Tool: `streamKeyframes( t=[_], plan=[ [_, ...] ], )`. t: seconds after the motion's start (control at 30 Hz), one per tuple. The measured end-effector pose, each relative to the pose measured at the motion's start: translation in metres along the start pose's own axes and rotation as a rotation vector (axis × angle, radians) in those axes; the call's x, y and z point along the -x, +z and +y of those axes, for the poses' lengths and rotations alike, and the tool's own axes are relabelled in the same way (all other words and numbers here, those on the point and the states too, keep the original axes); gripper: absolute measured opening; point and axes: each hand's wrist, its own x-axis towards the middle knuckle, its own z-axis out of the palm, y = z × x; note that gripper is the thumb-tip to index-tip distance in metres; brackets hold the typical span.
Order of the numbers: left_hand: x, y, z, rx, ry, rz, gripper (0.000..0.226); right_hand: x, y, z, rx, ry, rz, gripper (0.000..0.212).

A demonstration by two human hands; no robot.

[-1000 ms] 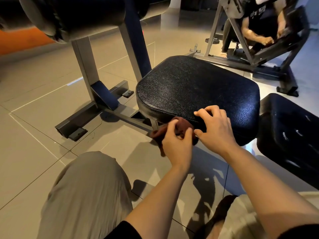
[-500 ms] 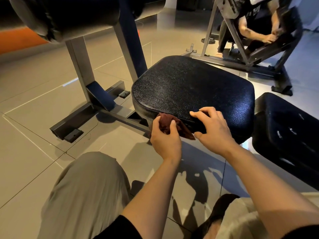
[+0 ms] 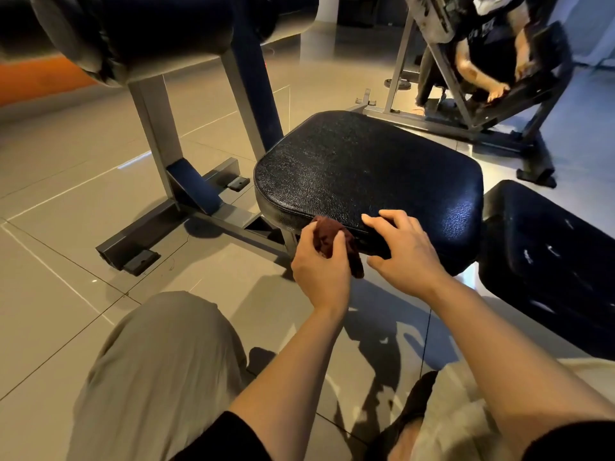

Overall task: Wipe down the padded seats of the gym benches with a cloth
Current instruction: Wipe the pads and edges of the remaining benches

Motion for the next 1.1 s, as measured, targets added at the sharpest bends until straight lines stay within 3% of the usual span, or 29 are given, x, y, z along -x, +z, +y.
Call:
streamKeyframes(
  t=[0.33, 0.53, 0.77, 1.0, 1.1],
  plan=[
    [-0.003, 0.005, -0.007, -0.063, -0.045, -0.026, 0.027, 0.0, 0.0, 0.005, -0.013, -0.019, -0.005, 0.071],
    [0.007, -0.004, -0.036, -0.195, -0.27, -0.129, 0.03, 0.005, -0.007, 0.005, -0.037, -0.026, -0.081, 0.074],
    [0.016, 0.01, -0.001, 0.015, 0.139, -0.175, 0.025, -0.004, -0.024, 0.02, -0.262, -0.003, -0.063, 0.056],
    [0.012, 0.02, -0.009, -0.051, 0.121, -0.156, 0.027, -0.004, -0.016, 0.02, -0.244, -0.017, -0.032, 0.056],
    [0.013, 0.017, -0.021, -0.123, 0.036, -0.192, 0.025, -0.001, -0.014, 0.02, -0.24, -0.023, -0.035, 0.057]
  ],
)
